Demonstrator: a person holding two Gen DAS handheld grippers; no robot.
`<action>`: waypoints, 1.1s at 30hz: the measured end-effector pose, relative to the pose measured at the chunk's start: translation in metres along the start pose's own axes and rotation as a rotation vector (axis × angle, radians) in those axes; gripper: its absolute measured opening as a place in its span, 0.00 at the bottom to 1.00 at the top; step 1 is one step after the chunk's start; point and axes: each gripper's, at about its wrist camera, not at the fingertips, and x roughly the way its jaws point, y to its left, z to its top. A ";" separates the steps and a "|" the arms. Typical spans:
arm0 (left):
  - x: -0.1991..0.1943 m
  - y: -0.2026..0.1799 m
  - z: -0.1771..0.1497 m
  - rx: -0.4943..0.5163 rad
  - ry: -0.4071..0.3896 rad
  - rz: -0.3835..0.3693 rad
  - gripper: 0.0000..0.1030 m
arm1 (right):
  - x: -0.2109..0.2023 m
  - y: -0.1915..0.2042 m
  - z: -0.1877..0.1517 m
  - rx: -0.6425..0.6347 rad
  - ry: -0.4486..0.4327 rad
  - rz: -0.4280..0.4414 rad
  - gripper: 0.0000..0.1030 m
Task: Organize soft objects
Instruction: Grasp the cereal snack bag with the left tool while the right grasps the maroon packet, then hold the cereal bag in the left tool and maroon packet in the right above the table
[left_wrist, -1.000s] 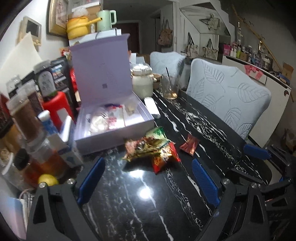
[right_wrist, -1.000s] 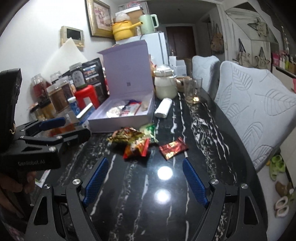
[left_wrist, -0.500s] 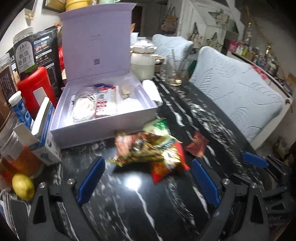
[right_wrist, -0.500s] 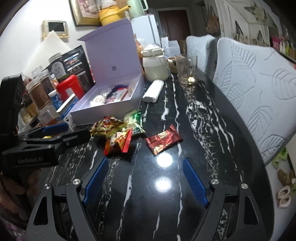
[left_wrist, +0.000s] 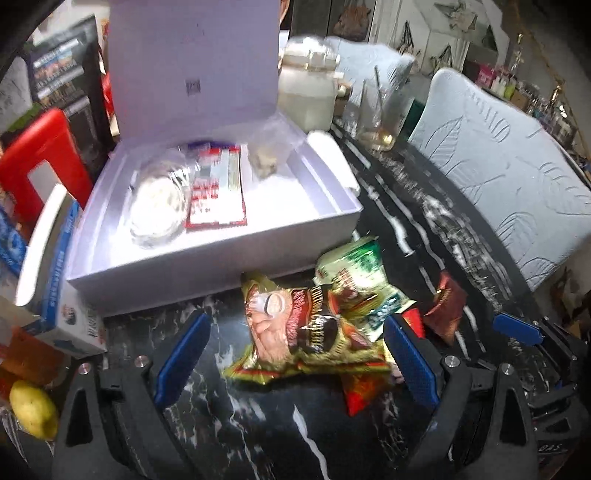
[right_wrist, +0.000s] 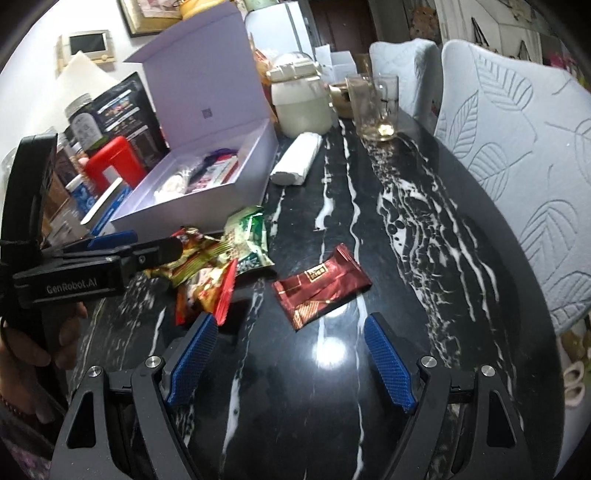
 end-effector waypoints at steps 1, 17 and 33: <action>0.006 0.002 0.000 -0.010 0.018 -0.002 0.93 | 0.006 -0.002 0.001 0.006 0.012 0.006 0.80; 0.030 0.011 -0.005 -0.031 0.044 -0.068 0.89 | 0.051 -0.013 0.031 0.031 0.041 -0.097 0.54; 0.000 0.013 -0.040 -0.016 0.032 0.024 0.63 | 0.021 -0.019 -0.002 0.044 0.031 -0.067 0.26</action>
